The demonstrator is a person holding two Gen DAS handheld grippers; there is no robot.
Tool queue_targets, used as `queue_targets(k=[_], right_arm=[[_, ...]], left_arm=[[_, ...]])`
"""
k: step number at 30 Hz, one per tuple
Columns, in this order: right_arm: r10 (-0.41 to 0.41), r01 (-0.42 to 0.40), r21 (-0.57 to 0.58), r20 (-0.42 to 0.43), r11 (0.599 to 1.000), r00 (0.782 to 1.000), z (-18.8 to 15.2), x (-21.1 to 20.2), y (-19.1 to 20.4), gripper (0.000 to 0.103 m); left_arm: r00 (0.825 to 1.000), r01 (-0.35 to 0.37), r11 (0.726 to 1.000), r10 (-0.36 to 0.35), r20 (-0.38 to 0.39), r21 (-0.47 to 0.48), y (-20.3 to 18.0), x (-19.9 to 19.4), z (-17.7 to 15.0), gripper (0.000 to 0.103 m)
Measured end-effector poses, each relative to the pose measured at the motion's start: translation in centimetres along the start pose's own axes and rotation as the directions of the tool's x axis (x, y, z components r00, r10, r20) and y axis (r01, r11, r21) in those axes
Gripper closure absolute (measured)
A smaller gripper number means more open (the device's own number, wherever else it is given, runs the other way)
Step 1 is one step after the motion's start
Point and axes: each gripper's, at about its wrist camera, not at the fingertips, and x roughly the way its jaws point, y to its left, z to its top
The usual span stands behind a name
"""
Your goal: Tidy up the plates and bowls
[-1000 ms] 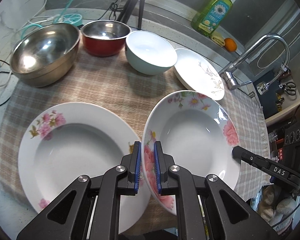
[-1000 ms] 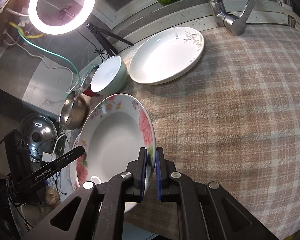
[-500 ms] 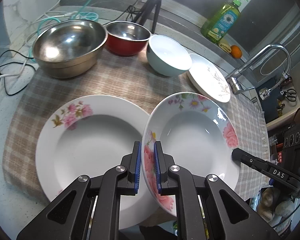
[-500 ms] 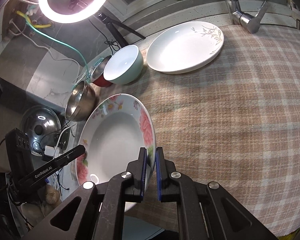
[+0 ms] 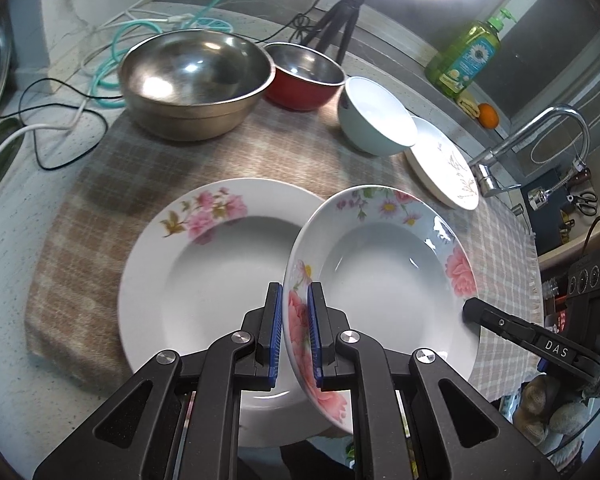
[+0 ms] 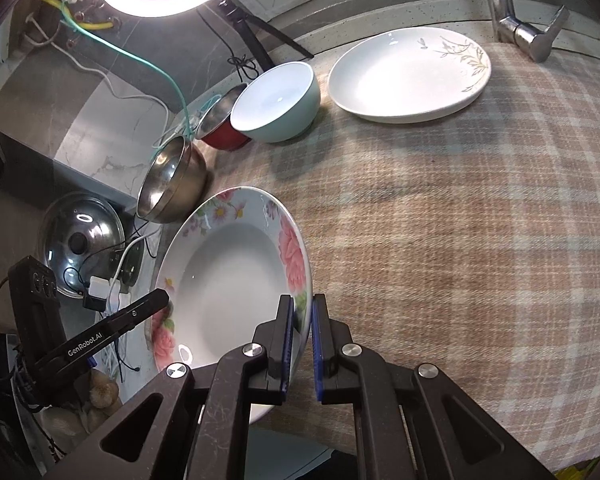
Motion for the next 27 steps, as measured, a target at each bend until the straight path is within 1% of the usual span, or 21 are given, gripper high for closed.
queue_targets(k=[16,27], right_arm=[[0.012,-0.014,-0.049,-0.05,0.999,0.999,-0.8,3.3,3.5,0.095],[0.008,-0.012,-0.057,-0.08,0.998,0.997,-1.1,5.2,4.4,0.095]], left_arm=[[0.999,-0.043,0.998,0.043,-0.002,-0.037,4.4,-0.9,-0.4,0.093],[0.998,-0.057,0.997,0.056,-0.019,-0.06,6.3,-0.5,-0.5,0.093]])
